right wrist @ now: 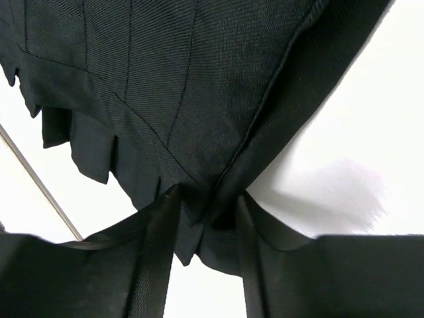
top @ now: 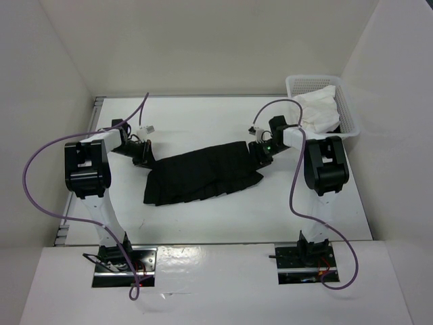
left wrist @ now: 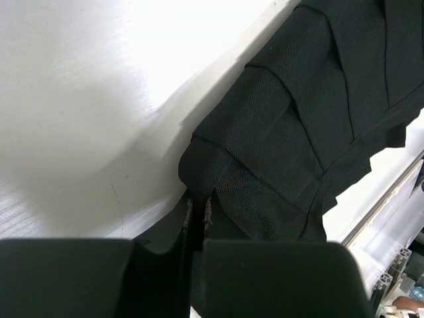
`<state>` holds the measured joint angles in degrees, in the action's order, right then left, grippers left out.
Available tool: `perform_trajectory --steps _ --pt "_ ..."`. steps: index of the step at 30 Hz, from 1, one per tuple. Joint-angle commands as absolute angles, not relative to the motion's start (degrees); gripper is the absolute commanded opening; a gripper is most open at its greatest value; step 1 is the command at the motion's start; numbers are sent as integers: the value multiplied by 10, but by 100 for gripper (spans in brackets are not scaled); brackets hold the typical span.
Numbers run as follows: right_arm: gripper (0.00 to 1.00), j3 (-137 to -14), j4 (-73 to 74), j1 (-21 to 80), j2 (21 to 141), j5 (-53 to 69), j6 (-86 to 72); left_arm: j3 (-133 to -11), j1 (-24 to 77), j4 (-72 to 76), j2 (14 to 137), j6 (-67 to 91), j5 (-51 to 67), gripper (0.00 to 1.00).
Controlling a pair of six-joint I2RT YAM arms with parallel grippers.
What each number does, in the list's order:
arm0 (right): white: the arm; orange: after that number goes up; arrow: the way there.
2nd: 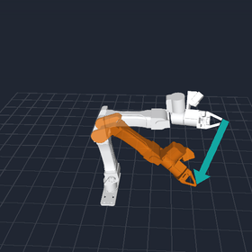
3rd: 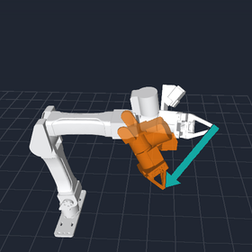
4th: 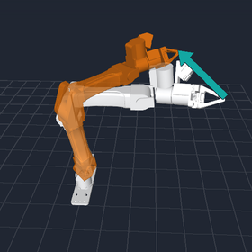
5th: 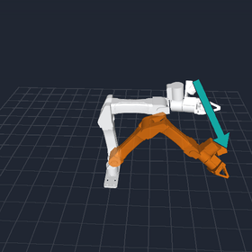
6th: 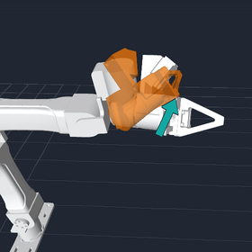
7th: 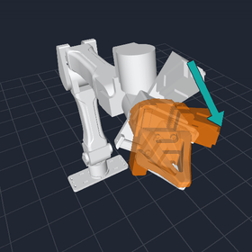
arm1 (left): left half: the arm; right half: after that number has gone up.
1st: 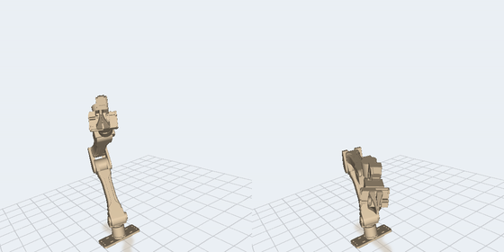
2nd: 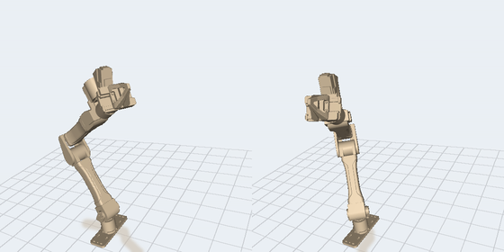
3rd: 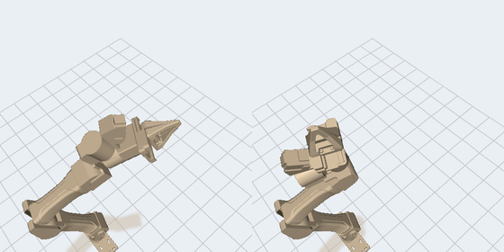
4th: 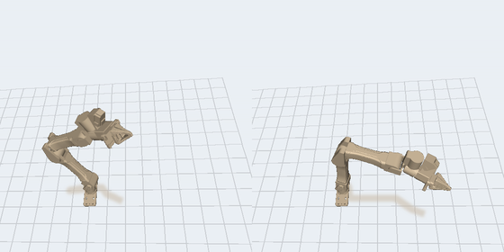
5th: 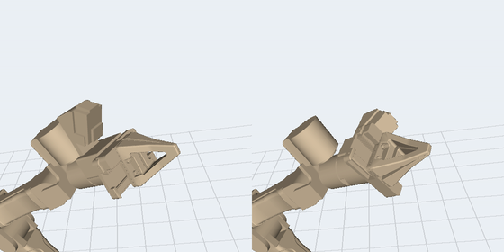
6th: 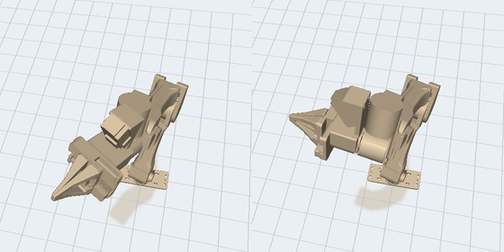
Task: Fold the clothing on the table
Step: Fold the skirt
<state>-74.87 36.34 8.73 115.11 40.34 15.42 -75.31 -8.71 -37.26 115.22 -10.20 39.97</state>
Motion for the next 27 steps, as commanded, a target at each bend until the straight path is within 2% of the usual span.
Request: perform_trajectory --steps 1,9,13,14,16,17,18,22,27 --pt "42 -752 355 103 1170 406 156 -750 -90 -370 1122 -99 401 0" --pt "47 -770 367 114 1186 428 167 -750 -90 -370 1122 -99 401 0" --pt "31 -770 367 120 1192 428 167 -750 -90 -370 1122 -99 401 0" --pt "22 -770 367 125 1192 423 167 -750 -90 -370 1122 -99 401 0" --pt "13 -770 367 125 1192 402 167 -750 -90 -370 1128 -99 396 0" --pt "3 -770 362 125 1185 375 160 -750 -90 -370 1128 -99 396 0" --pt "0 -770 362 125 1180 359 160 -750 -90 -370 1128 -99 396 0" --pt "0 -791 357 125 1145 257 140 -761 -83 -370 1128 -99 373 0" --pt "0 -880 398 135 1134 148 140 -808 -62 -375 1134 -87 367 0"
